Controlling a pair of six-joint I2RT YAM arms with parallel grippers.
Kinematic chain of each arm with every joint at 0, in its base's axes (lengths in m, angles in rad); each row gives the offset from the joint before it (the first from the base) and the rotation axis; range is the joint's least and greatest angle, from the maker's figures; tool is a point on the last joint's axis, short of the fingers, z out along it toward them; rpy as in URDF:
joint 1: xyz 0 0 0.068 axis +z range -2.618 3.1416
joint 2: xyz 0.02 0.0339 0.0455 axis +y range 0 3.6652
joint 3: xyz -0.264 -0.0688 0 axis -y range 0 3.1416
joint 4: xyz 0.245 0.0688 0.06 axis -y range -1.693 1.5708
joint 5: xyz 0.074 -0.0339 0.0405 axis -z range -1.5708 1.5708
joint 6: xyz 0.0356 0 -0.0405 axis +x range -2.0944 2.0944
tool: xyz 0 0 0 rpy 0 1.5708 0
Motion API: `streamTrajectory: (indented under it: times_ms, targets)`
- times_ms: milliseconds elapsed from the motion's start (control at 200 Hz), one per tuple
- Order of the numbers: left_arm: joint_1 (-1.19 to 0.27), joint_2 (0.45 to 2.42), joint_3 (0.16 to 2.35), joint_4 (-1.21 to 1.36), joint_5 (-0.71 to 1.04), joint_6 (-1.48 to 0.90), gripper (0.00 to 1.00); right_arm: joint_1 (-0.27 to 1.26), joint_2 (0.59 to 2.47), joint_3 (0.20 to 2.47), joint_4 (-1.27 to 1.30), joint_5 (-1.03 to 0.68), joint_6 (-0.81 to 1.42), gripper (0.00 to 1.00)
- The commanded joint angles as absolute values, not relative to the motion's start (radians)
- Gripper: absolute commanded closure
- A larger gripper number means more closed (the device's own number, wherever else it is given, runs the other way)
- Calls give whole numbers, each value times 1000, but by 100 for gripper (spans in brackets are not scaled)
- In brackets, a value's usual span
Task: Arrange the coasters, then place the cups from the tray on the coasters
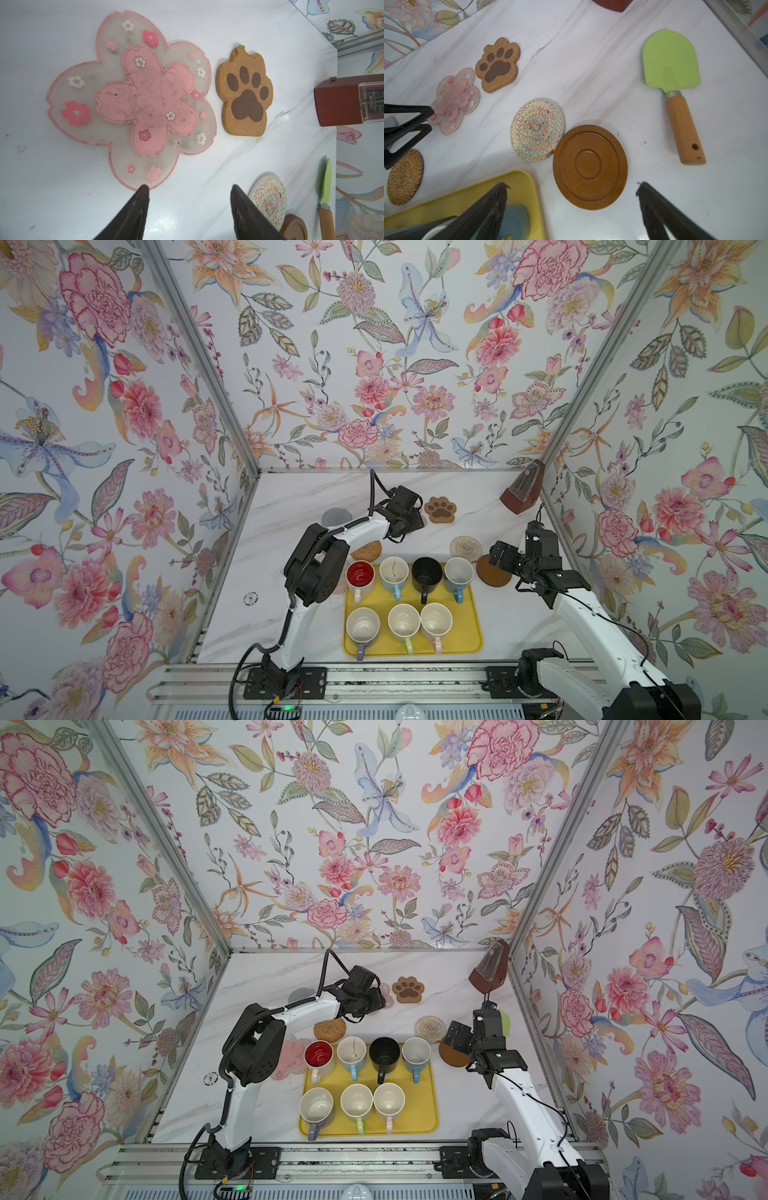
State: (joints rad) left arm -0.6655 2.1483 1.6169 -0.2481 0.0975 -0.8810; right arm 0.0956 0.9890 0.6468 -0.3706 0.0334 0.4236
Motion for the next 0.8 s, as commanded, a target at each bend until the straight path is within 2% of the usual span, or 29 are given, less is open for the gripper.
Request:
streamTrajectory:
  times_ms: [0, 796]
  targets:
    - [-679, 2109, 1565, -245, 78, -892, 35, 91, 994, 650, -380, 28, 420, 1]
    - [-684, 2210, 1557, -216, 100, -931, 35, 92, 973, 645, -390, 34, 421, 1]
